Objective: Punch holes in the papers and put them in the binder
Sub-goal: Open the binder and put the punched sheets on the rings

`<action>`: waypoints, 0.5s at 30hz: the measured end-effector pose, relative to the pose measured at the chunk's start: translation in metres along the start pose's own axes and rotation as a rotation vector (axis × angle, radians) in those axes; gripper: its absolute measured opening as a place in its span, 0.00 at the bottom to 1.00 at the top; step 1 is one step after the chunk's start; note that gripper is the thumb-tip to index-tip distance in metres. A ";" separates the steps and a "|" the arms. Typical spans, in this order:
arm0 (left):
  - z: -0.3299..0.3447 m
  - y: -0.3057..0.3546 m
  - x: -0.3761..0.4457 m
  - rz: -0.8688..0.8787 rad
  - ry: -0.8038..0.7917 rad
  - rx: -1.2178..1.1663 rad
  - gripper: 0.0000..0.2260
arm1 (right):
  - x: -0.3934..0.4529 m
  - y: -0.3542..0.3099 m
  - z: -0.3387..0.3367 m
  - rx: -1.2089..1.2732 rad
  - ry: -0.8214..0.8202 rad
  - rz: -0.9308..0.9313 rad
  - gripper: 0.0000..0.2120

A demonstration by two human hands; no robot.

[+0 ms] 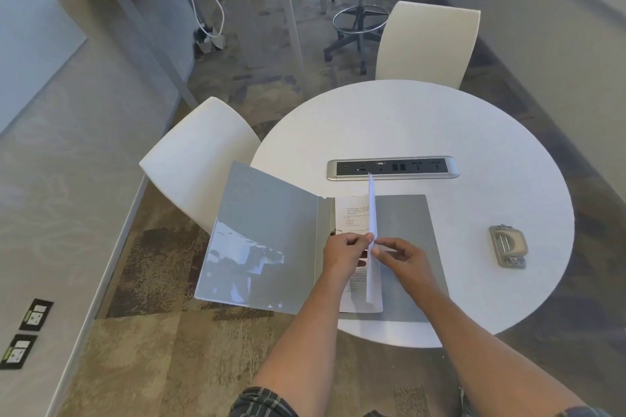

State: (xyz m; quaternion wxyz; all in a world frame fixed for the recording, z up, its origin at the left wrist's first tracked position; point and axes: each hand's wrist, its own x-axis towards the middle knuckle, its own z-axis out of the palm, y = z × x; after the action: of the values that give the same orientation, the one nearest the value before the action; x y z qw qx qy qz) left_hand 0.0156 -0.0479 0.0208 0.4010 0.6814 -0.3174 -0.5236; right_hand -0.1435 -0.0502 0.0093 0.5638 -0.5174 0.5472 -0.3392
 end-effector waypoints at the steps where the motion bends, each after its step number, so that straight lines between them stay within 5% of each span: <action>1: 0.000 -0.001 -0.001 -0.001 -0.002 -0.006 0.09 | 0.000 0.000 0.001 0.009 -0.004 -0.003 0.13; 15: 0.002 -0.004 0.001 -0.048 0.041 -0.009 0.04 | 0.004 -0.001 0.005 0.017 0.009 0.070 0.16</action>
State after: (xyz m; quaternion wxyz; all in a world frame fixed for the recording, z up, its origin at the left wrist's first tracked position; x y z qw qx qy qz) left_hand 0.0141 -0.0478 0.0164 0.3978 0.6975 -0.2905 -0.5205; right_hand -0.1378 -0.0528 0.0085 0.5771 -0.4917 0.5646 -0.3262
